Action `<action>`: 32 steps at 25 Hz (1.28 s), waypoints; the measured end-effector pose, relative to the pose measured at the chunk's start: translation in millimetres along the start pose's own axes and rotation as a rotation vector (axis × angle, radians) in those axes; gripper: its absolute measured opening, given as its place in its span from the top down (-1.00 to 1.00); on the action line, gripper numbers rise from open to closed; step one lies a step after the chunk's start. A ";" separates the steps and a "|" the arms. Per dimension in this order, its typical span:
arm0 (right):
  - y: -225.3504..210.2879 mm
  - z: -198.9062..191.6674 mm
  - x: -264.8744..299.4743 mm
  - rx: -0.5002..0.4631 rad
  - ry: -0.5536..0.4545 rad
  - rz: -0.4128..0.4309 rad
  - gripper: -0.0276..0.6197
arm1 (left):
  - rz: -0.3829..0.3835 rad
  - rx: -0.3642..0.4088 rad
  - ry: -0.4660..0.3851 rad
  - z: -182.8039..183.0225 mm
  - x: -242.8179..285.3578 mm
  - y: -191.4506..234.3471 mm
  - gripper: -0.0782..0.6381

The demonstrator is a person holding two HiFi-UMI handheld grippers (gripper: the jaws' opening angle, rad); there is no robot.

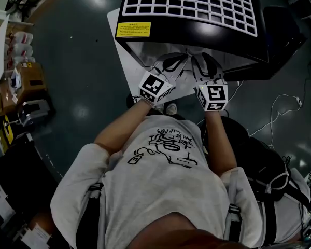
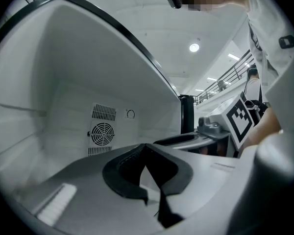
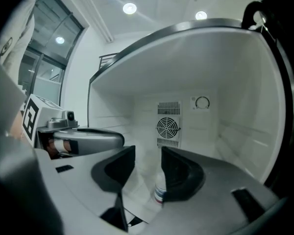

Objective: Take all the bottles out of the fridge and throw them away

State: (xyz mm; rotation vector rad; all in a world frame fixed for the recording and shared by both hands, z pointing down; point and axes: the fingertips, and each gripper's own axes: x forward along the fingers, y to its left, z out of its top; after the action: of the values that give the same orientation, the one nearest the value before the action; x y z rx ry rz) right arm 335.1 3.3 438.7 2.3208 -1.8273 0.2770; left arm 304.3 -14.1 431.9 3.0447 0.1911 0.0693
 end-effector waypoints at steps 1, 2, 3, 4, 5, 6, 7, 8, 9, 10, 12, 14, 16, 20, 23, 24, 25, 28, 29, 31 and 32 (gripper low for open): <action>-2.5 -1.6 2.7 -0.001 0.001 -0.003 0.49 | 0.002 0.001 0.001 -1.2 1.8 1.6 0.76; -5.0 -3.3 5.5 -0.002 0.002 -0.007 0.47 | 0.004 0.003 0.002 -2.3 3.7 3.4 0.76; -7.6 -5.1 8.2 -0.002 0.002 -0.011 0.43 | 0.007 0.006 0.003 -3.4 5.5 5.3 0.76; -10.1 -6.6 10.9 -0.003 0.001 -0.016 0.41 | 0.010 0.008 0.004 -4.9 7.4 7.2 0.76; -12.5 -8.0 13.6 -0.004 -0.001 -0.021 0.40 | 0.014 0.010 0.006 -6.4 9.2 9.2 0.76; -14.8 -9.3 16.5 -0.008 -0.002 -0.026 0.39 | 0.019 0.011 0.006 -7.8 11.2 11.2 0.76; -17.2 -10.9 19.6 -0.011 -0.002 -0.031 0.38 | 0.023 0.012 0.006 -8.9 13.2 13.1 0.76; -19.7 -12.7 22.9 -0.015 0.000 -0.036 0.38 | 0.027 0.013 0.006 -9.9 15.4 14.8 0.76; -22.2 -14.7 26.0 -0.017 0.004 -0.041 0.38 | 0.030 0.014 0.007 -11.0 17.7 16.2 0.76; -24.5 -16.5 29.0 -0.020 0.007 -0.046 0.37 | 0.033 0.015 0.009 -12.1 19.9 17.2 0.76; -28.6 -19.6 34.6 -0.024 0.012 -0.053 0.36 | 0.036 0.016 0.013 -14.4 24.2 18.9 0.76; -32.6 -21.7 39.7 -0.025 0.013 -0.058 0.35 | 0.039 0.018 0.019 -17.0 28.5 20.9 0.76; -36.3 -23.1 44.3 -0.022 0.011 -0.063 0.33 | 0.045 0.016 0.024 -19.9 32.1 23.4 0.76; -42.4 -24.4 54.4 -0.015 0.004 -0.061 0.31 | 0.059 0.020 0.035 -25.7 38.7 30.3 0.76; -46.1 -25.1 61.5 -0.010 -0.002 -0.057 0.31 | 0.068 0.028 0.044 -30.7 42.8 34.8 0.76; -46.9 -25.0 63.7 -0.009 -0.004 -0.055 0.31 | 0.071 0.028 0.048 -32.0 43.7 36.2 0.76; -47.5 -24.6 65.7 -0.008 -0.006 -0.053 0.31 | 0.073 0.029 0.050 -32.8 44.4 37.5 0.76; -49.2 -21.5 69.1 -0.016 -0.017 -0.062 0.31 | 0.078 0.030 0.053 -32.2 44.7 40.4 0.76; -49.4 -20.5 69.3 -0.021 -0.020 -0.065 0.37 | 0.078 0.030 0.053 -31.7 44.6 40.9 0.76; -48.3 -19.8 69.1 -0.024 -0.023 -0.064 0.42 | 0.079 0.028 0.051 -30.8 43.9 41.5 0.76; -47.4 -19.8 68.6 -0.024 -0.023 -0.061 0.42 | 0.078 0.026 0.050 -30.3 43.3 41.6 0.76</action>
State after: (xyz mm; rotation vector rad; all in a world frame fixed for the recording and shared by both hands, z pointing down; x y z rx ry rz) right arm 396.1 -45.3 474.2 2.3687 -1.7562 0.2196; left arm 350.8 -47.1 467.6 3.0783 0.0766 0.1502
